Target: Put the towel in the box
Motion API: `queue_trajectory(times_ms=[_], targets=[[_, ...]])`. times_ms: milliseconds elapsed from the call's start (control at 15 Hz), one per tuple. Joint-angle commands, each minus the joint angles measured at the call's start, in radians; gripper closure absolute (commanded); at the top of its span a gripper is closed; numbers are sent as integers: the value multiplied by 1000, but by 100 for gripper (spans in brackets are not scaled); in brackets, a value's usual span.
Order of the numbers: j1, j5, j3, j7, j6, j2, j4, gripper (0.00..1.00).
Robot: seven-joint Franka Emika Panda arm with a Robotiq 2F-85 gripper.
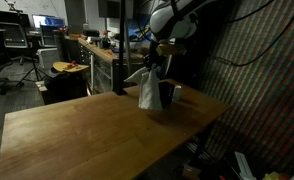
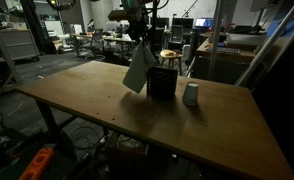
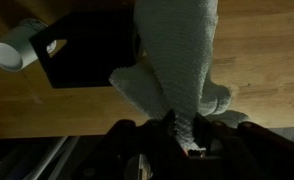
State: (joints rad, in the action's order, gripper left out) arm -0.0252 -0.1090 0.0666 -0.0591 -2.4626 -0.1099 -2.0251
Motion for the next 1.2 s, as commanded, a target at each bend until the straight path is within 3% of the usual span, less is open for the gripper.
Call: queue_trajectory(times_ms=[0,467,1133], targets=[[-23,-65,30,-63,-18,38,-28,93],[-61,-137,74,-134,-39,10,-26,93],[-51,-123,73,-142,-91,-86,-34,93]])
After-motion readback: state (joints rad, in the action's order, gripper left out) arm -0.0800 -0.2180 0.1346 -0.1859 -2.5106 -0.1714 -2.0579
